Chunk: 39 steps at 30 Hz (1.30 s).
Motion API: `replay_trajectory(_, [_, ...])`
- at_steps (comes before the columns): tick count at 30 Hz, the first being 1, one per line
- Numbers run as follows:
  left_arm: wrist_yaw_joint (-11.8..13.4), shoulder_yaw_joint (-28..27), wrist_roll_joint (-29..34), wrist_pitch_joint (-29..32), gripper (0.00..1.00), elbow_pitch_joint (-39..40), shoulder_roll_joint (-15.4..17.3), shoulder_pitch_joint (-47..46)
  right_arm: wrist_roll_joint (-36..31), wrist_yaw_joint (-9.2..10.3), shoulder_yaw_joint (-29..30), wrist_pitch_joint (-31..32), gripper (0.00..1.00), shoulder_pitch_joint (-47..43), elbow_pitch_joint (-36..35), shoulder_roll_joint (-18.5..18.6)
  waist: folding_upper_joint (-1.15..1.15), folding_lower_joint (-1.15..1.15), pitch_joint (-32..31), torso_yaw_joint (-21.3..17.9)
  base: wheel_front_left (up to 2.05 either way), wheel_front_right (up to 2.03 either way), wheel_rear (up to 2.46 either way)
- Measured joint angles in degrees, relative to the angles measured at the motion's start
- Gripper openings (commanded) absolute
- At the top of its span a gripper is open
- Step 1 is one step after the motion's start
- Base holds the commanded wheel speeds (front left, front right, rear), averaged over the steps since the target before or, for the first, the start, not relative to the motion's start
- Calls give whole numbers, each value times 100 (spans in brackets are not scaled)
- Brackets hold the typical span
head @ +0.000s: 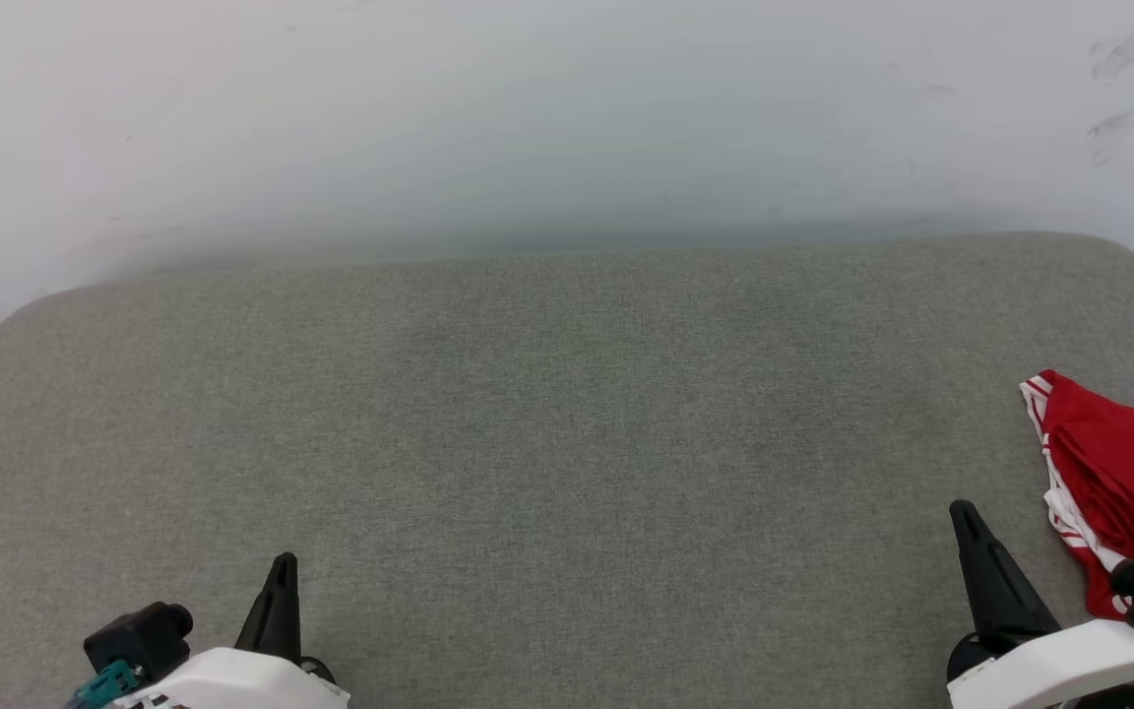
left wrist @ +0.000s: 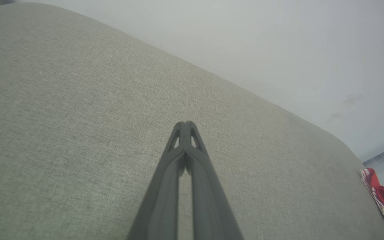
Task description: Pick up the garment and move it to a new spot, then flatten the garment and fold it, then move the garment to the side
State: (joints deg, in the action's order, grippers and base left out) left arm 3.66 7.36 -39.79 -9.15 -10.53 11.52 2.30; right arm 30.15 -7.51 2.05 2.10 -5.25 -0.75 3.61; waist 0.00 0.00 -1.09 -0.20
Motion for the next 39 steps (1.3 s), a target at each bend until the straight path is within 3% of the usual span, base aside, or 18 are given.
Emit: replay_trajectory(39, [-530, -648, -2577, 747, 0, -166, -407, -382, 3147, 1, 66, 97, 0, 524, 713, 64, 0, 0, 48, 7, 0, 0, 0])
